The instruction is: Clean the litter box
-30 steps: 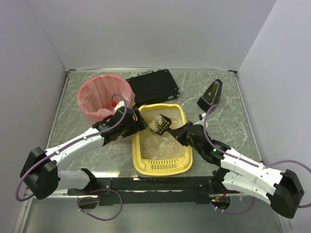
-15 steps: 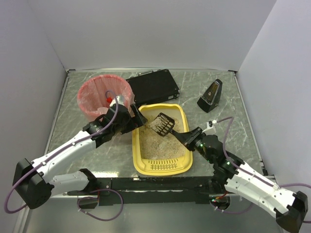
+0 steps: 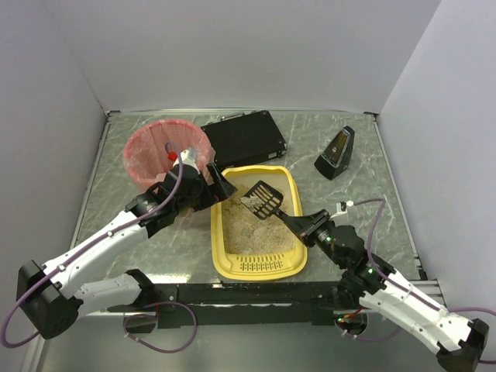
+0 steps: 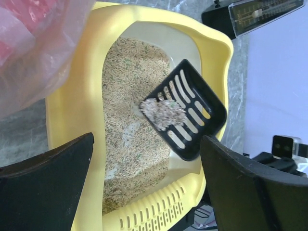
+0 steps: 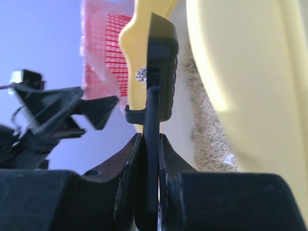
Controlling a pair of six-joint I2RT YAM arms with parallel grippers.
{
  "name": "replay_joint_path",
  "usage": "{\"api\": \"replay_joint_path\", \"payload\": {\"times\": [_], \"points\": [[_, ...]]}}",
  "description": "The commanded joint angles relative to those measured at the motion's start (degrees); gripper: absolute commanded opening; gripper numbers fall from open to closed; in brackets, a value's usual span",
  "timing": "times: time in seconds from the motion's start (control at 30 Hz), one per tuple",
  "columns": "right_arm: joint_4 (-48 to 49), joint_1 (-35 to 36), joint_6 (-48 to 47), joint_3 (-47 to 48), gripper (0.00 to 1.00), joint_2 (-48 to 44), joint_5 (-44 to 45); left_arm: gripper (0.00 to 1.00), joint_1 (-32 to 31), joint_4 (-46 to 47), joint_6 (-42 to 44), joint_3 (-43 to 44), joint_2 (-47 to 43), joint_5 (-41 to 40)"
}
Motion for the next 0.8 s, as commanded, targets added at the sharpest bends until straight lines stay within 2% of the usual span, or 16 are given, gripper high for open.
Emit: {"api": "replay_joint_path", "payload": {"times": [0.0,0.1,0.23,0.27,0.33,0.47,0.53,0.6,0.67,0.7,0.77], "points": [[3.25,0.28,-1.99,5.44,0.00,5.08,1.29,0.97,-0.16,0.36,0.57,1.52,-1.86,-0.08],[1.84,0.28,-2.53,5.89,0.00,4.75,0.41,0.97,-0.16,-0.43,0.57,1.87,-1.77,-0.61],[-2.82,0.19,-0.07,2.91,0.00,-4.80,2.69,0.97,-0.16,-0.61,0.39,1.52,-1.95,-0.18],[0.66,0.28,-0.15,1.16,0.00,-5.62,3.04,0.97,-0.16,-0.61,0.48,1.43,-2.12,-0.09],[6.38,0.19,-2.08,0.00,0.00,-3.89,3.83,0.97,-0.16,0.00,0.57,0.99,-2.47,0.26],[5.09,0.19,-2.88,3.94,0.00,1.57,3.58,0.97,-0.07,0.89,0.83,0.99,-2.65,0.61],[4.83,0.19,-1.83,3.61,0.00,0.45,1.20,0.97,-0.16,0.71,0.74,0.99,-2.65,0.97],[3.51,0.19,1.84,1.41,0.00,-4.55,0.67,0.97,-0.16,1.06,0.48,0.55,-2.83,1.14],[6.56,0.19,5.28,-3.31,0.00,-8.33,1.46,0.97,-0.16,1.67,0.22,0.02,-2.91,1.76],[14.24,0.19,8.60,-5.08,0.00,-8.18,1.90,0.97,-0.16,1.68,0.22,0.02,-2.83,2.19],[19.75,0.19,9.69,-7.20,0.00,-5.29,2.17,0.97,-0.16,1.15,0.65,0.72,-2.74,2.64]]}}
